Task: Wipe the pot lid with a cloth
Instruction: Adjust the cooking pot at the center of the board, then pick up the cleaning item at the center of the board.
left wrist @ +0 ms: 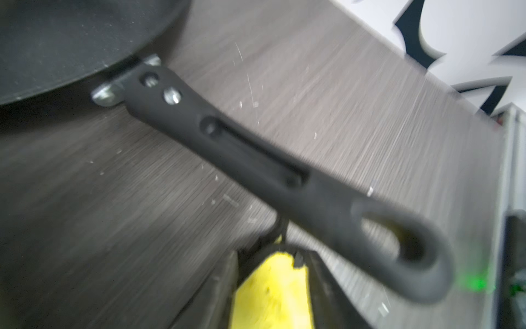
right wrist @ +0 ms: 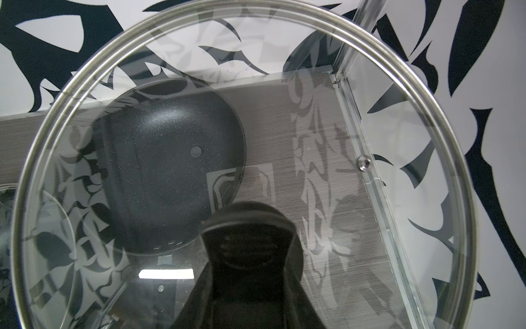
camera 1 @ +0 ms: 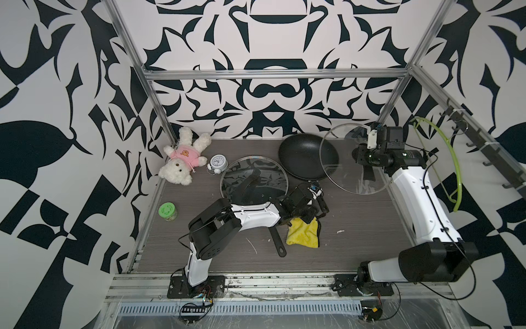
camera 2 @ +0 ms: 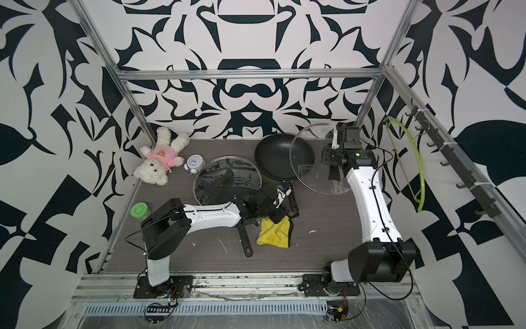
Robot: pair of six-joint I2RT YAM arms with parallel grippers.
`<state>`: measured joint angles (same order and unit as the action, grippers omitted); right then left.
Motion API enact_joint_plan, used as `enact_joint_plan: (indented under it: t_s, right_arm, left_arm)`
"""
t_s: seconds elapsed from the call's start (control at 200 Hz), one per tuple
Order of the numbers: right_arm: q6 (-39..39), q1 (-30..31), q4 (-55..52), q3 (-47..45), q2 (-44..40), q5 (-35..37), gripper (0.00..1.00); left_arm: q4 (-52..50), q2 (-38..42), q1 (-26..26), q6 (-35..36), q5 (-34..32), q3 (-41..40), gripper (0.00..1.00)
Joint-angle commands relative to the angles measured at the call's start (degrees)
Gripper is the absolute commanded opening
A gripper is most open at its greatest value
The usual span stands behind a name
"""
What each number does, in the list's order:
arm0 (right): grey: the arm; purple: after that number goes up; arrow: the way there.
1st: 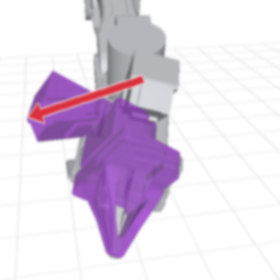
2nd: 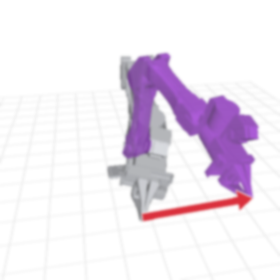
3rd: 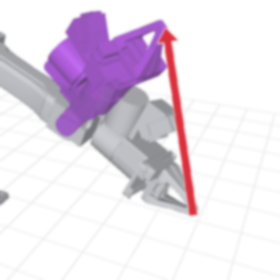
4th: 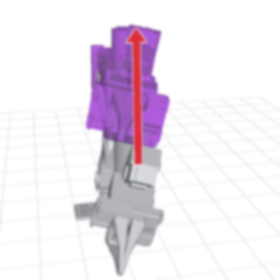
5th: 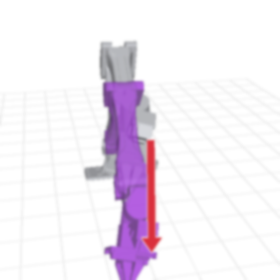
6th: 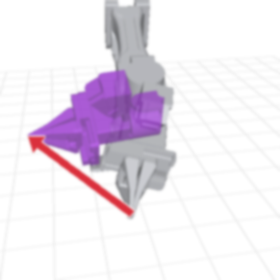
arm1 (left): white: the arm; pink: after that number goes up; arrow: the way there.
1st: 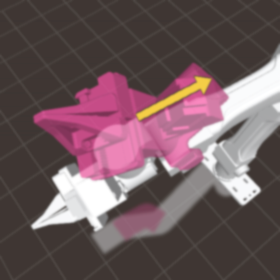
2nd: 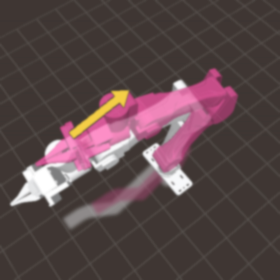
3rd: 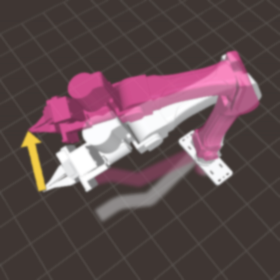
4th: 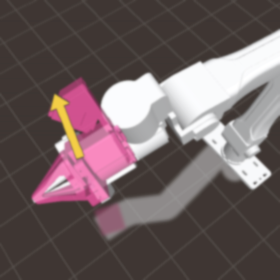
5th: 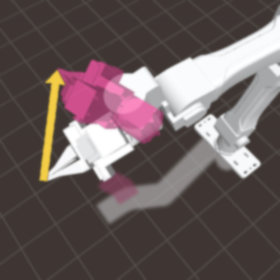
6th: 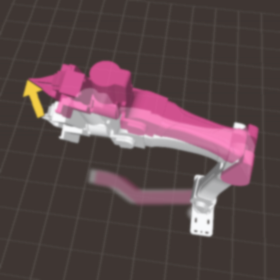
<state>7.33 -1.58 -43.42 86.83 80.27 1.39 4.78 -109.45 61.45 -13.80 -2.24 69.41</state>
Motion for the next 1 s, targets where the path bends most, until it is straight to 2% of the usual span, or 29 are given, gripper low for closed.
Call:
enact_joint_plan:
  t_s: [0.0,0.08,0.15,0.365,0.745,0.845,0.995]
  right_arm:
    - [-0.57,-0.41,9.12,2.91,-5.77,-0.16,0.00]
    - [-0.57,-0.37,9.14,2.70,-6.39,-0.29,0.00]
    - [-0.57,-0.43,9.06,2.60,-6.58,-0.29,0.00]
    - [-0.13,-0.42,9.32,1.49,-6.98,-0.33,0.00]
    - [-0.34,-0.43,8.44,1.94,-7.57,-1.39,0.00]
    - [-0.57,-0.40,8.35,1.85,-7.70,-1.08,0.00]
    - [-0.70,-0.43,8.22,2.34,-7.34,-0.95,0.00]
  left_arm:
    - [-6.22,5.03,1.67,2.25,0.26,-3.56,0.61]
    - [-5.04,8.00,2.89,3.63,2.14,-7.94,0.76]
    - [-5.75,9.15,3.39,4.05,3.46,-10.30,0.84]
    - [-12.25,5.93,3.48,7.05,5.84,-9.11,0.84]
    - [-12.31,-0.89,1.04,4.85,3.56,-5.53,0.79]
    - [-11.73,-0.26,1.04,5.37,5.05,-5.02,0.83]
    - [-9.58,3.92,1.39,5.04,4.92,-5.16,0.81]
